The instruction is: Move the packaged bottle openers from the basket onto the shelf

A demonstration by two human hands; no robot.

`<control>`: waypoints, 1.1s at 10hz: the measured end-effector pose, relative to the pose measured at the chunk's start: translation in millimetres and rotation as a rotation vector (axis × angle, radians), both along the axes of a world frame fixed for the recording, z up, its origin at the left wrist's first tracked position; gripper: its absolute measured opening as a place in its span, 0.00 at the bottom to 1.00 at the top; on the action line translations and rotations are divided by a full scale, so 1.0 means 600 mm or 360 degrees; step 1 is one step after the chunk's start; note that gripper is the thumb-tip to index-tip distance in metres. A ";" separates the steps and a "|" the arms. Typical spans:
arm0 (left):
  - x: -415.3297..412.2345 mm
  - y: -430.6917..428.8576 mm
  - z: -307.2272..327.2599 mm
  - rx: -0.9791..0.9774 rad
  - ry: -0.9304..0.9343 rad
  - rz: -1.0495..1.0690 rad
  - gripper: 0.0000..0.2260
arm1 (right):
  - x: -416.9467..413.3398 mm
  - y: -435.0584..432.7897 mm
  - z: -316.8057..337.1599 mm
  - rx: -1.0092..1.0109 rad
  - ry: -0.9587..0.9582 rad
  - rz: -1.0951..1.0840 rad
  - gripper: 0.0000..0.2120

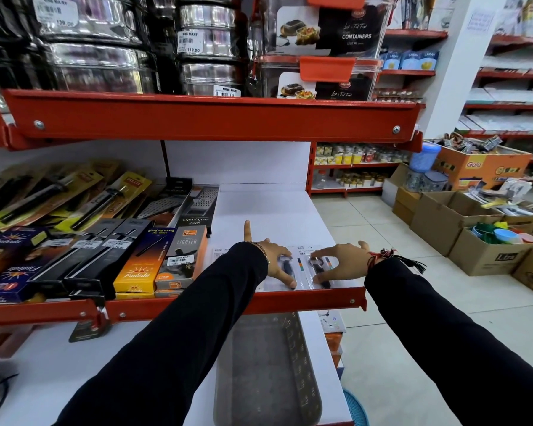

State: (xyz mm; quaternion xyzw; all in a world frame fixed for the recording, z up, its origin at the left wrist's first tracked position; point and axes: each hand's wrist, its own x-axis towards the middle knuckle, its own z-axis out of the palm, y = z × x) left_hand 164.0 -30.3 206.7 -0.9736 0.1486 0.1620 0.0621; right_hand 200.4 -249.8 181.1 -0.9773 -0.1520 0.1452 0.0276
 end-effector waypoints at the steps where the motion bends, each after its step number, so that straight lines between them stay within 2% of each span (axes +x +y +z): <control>1: -0.001 0.002 -0.001 0.0013 0.0015 0.0026 0.41 | -0.007 0.003 0.004 0.0025 -0.0014 -0.0015 0.37; 6: -0.007 0.002 0.001 0.0030 0.0069 0.0054 0.43 | -0.046 0.007 0.026 0.0107 -0.0077 -0.0036 0.35; 7: -0.019 0.006 -0.003 -0.0153 -0.0033 0.0086 0.41 | -0.066 -0.001 0.025 0.0270 -0.0313 0.0019 0.32; 8: -0.037 0.009 0.003 -0.0301 -0.0212 0.0106 0.35 | -0.084 -0.008 0.030 0.0435 -0.0521 0.0086 0.29; 9: -0.079 0.018 0.022 -0.0513 -0.0527 0.0078 0.25 | -0.116 -0.008 0.038 0.0660 -0.0840 0.0212 0.24; 10: -0.119 0.025 0.045 -0.0683 -0.0886 -0.0005 0.22 | -0.145 0.002 0.054 0.0728 -0.1130 0.0306 0.20; 11: -0.180 0.024 0.085 -0.0816 -0.1528 -0.0173 0.18 | -0.186 0.023 0.095 0.0796 -0.1592 0.0481 0.16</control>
